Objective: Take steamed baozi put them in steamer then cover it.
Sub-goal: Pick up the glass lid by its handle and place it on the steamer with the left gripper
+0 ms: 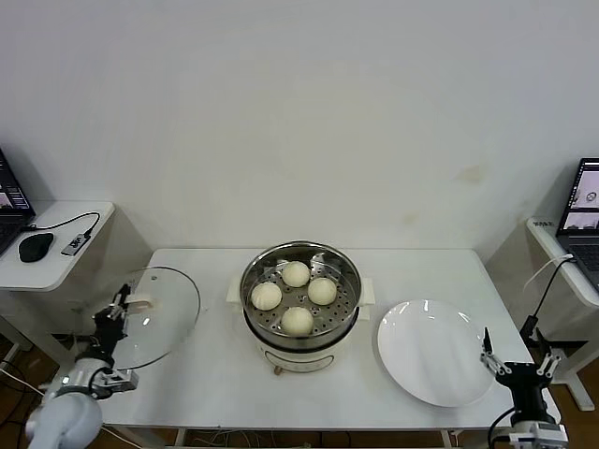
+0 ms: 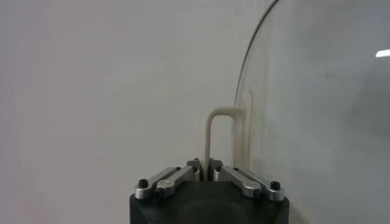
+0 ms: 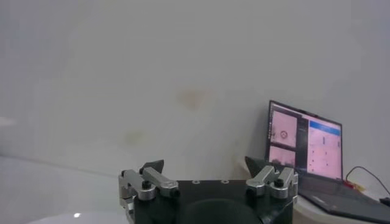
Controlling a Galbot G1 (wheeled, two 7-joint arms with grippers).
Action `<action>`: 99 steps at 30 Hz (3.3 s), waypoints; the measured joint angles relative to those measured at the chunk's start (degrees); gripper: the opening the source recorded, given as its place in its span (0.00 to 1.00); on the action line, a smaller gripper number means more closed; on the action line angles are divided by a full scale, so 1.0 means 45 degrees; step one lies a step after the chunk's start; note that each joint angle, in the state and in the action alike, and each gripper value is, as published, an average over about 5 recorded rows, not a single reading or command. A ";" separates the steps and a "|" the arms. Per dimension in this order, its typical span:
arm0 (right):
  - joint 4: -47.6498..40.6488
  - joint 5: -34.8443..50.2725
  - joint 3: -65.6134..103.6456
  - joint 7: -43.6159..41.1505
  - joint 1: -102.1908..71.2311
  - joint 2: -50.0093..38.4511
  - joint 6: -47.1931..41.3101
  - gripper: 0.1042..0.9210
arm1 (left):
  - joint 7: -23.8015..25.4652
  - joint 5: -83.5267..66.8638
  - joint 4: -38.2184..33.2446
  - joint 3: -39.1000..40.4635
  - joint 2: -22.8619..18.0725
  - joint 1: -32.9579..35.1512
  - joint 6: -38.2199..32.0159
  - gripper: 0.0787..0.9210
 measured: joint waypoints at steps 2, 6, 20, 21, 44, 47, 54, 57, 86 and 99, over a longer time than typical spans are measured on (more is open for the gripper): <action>0.0052 -0.0045 -0.0052 0.0000 -0.0048 -0.0010 0.0008 0.88 | 0.0287 -0.0269 -0.0602 -0.0080 0.0242 0.0156 0.0361 0.08; 0.0130 -0.0149 -0.0142 0.0001 -0.0103 0.0013 0.0039 0.88 | 0.0803 -0.0788 -0.1728 -0.0033 0.0749 0.0290 0.1073 0.08; 0.0129 -0.0919 -0.0574 0.0103 -0.0112 0.0535 0.0247 0.88 | 0.1832 -0.1355 -0.3689 0.3182 0.1745 -0.1565 0.3524 0.08; 0.0134 -0.0979 -0.0603 0.0115 -0.0105 0.0577 0.0247 0.88 | 0.1922 -0.1291 -0.3702 0.3549 0.1698 -0.1821 0.3677 0.08; -0.0121 -0.1777 -0.0977 0.0230 -0.0060 0.1069 0.0388 0.88 | 0.4187 0.2463 -0.1931 0.8758 -0.2111 -0.5876 0.5561 0.08; -0.0165 -0.1803 -0.0981 0.0230 -0.0053 0.1071 0.0408 0.88 | 0.4273 0.2830 -0.1607 0.8976 -0.2655 -0.5974 0.5619 0.08; -0.0252 -0.1855 -0.1002 0.0232 -0.0033 0.1075 0.0443 0.88 | 0.4352 0.3465 -0.0984 0.9297 -0.3643 -0.6037 0.5689 0.08; -0.0263 -0.1872 -0.1021 0.0232 -0.0020 0.1084 0.0447 0.88 | 0.4359 0.3676 -0.0821 0.9349 -0.3930 -0.6010 0.5690 0.08; -0.0401 -0.1897 -0.1118 0.0230 -0.0049 0.1057 0.0547 0.88 | 0.4296 0.4937 -0.0301 0.9364 -0.4699 -0.5559 0.5318 0.08; -0.0411 -0.1952 -0.1203 0.0223 -0.0053 0.1081 0.0557 0.88 | 0.4195 0.5159 -0.0481 0.9293 -0.4739 -0.5304 0.5013 0.26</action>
